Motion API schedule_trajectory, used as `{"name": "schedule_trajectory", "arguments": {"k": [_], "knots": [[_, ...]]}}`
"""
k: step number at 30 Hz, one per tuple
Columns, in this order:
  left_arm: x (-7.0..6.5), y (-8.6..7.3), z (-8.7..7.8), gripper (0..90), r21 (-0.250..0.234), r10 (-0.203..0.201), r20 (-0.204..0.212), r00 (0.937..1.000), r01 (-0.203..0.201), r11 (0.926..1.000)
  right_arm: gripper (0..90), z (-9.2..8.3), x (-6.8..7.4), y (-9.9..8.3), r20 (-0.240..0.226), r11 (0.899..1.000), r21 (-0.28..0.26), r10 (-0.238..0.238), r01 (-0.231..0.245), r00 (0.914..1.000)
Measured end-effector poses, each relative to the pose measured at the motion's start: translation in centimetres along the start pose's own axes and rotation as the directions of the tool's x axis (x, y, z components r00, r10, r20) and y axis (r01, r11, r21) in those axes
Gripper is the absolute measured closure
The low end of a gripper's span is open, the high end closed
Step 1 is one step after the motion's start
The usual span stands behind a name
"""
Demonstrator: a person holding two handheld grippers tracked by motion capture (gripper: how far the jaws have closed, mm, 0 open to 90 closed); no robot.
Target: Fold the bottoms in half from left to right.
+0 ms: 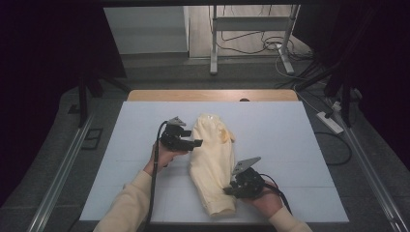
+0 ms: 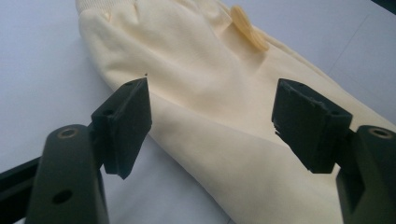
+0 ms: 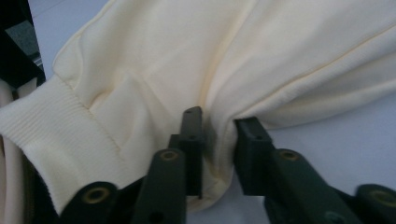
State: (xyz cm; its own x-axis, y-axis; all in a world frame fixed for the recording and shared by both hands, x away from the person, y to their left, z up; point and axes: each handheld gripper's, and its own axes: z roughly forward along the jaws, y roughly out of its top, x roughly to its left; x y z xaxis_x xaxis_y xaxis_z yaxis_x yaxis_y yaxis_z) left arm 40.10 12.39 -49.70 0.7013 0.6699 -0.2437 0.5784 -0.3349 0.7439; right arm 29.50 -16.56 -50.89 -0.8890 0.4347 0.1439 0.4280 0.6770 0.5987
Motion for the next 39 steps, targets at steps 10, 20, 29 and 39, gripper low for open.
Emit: {"name": "schedule_trajectory", "arguments": {"k": [10,20,29,39], "knots": [[0.1,-0.3,-0.6,27.3,-0.005,-0.010,0.008,0.9999,0.010,0.9999,39.1,-2.6,-2.6,0.2,0.059,0.982,-0.181,0.066,-0.054,0.9961],[-0.4,-1.4,-2.3,27.1,-0.026,-0.010,0.007,0.9999,0.010,0.9996,36.8,-3.0,-4.2,0.5,0.093,0.973,-0.224,0.080,-0.057,0.9925],[-0.6,-2.5,-3.4,27.1,-0.029,0.002,0.000,1.0000,-0.002,0.9996,35.2,-3.3,-5.4,0.7,0.119,0.964,-0.254,0.111,-0.078,0.9866],[-0.6,-2.4,-3.3,27.0,-0.026,0.013,0.000,0.9999,-0.013,0.9996,34.8,-3.7,-6.0,0.6,0.142,0.957,-0.278,0.125,-0.082,0.9820]]}}
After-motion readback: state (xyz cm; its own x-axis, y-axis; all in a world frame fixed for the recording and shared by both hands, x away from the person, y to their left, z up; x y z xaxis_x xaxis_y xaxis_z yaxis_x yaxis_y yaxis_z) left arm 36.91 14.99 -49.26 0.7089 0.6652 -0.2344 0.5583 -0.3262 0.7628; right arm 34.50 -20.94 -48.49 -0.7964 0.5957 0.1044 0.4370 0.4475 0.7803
